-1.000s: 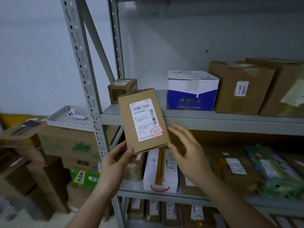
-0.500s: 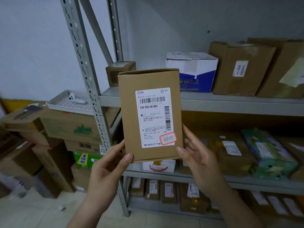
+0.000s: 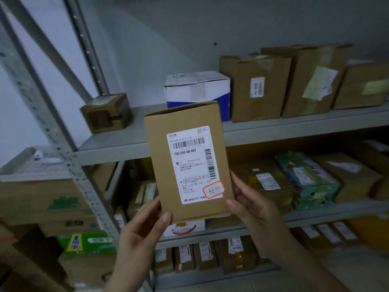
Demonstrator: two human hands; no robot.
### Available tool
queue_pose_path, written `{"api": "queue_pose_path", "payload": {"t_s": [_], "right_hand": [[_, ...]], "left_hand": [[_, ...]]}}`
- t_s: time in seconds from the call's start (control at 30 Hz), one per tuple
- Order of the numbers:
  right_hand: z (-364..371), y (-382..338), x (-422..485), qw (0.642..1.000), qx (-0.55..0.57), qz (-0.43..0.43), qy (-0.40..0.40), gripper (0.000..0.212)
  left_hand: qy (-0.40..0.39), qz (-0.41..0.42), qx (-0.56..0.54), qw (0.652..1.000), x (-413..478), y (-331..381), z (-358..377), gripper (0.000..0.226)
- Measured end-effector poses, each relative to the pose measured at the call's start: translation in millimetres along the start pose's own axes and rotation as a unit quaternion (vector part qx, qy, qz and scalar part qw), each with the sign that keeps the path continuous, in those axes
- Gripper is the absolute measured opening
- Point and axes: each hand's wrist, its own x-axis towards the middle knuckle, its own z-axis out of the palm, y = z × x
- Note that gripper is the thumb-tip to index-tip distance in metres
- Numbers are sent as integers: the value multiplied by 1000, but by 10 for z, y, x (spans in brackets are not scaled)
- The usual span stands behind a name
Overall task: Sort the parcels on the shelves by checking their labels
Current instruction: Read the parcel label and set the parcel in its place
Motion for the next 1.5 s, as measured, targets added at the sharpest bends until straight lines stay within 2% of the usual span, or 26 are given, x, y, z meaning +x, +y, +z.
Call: {"api": "queue_pose_path", "payload": {"t_s": [0.13, 0.27, 0.37, 0.5, 0.67, 0.87, 1.07, 1.23, 1.37, 1.5], "right_hand": [[-320, 136, -65, 996, -10, 17, 91, 56], [-770, 278, -253, 980, -84, 54, 171, 61], [-1065, 282, -500, 958, -144, 79, 237, 63], [-1284, 134, -983, 923, -122, 91, 353, 61], [-1648, 56, -1696, 861, -179, 115, 461, 66], [-2341, 17, -2564, 809, -177, 101, 551, 65], [-3132, -13, -3365, 754, -183, 97, 623, 60], [-3591, -67, -3954, 726, -180, 127, 652, 59], [-3990, -108, -4426, 698, -186, 150, 675, 60], [-4507, -106, -4928, 662, -192, 162, 706, 61]], "left_hand": [[-66, -14, 3, 998, 393, -173, 425, 42], [-185, -14, 9, 983, 707, -403, 1006, 42], [-264, -23, -13, 964, 809, -470, 1495, 42], [-380, -27, -47, 923, 741, -480, 2170, 42], [-481, 30, -32, 876, 387, -410, 3030, 46], [-562, 17, -71, 824, -288, -265, 4188, 39], [-601, 10, -93, 794, -1043, -86, 5327, 43], [-641, -68, -106, 757, -1681, -134, 6087, 41], [-674, -79, -91, 729, -2145, -193, 6755, 33], [-715, -92, -106, 685, -2611, -195, 7499, 52]]}}
